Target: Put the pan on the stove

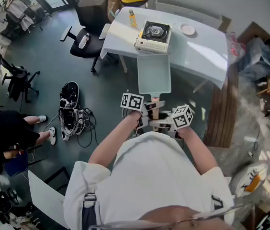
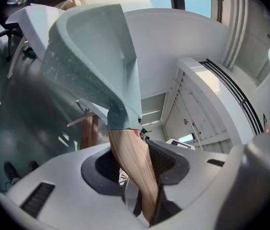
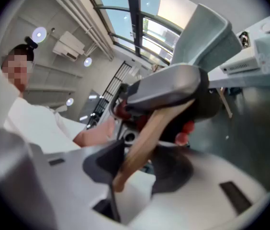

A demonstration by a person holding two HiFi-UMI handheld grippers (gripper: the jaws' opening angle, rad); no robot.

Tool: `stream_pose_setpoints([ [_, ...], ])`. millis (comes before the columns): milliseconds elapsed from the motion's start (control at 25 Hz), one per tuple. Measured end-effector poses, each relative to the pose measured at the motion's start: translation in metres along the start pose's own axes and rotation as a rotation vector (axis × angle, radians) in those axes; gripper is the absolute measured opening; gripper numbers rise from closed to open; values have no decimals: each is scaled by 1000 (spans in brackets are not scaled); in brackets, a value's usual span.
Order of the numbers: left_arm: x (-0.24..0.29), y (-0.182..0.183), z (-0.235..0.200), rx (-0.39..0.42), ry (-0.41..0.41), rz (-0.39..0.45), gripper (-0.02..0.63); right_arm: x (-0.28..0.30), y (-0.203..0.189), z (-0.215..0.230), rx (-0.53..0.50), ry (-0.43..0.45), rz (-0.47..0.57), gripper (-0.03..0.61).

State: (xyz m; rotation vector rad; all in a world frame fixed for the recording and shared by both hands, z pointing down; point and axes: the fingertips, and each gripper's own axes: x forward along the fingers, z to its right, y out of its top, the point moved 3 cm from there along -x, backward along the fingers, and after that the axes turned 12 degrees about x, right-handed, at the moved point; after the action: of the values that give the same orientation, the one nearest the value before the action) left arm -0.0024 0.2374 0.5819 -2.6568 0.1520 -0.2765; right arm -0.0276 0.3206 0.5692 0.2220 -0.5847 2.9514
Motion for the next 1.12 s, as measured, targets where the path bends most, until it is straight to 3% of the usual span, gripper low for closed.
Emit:
stream_pose_setpoints([
  [280, 6, 3, 2, -32, 5, 6, 169, -8, -1, 5, 11, -5, -11, 178],
  [680, 18, 8, 2, -3, 14, 24, 169, -22, -1, 8, 16, 3, -38, 179],
  [1120, 35, 11, 0, -24, 29, 43, 170, -40, 1, 18, 27, 4, -58, 179],
])
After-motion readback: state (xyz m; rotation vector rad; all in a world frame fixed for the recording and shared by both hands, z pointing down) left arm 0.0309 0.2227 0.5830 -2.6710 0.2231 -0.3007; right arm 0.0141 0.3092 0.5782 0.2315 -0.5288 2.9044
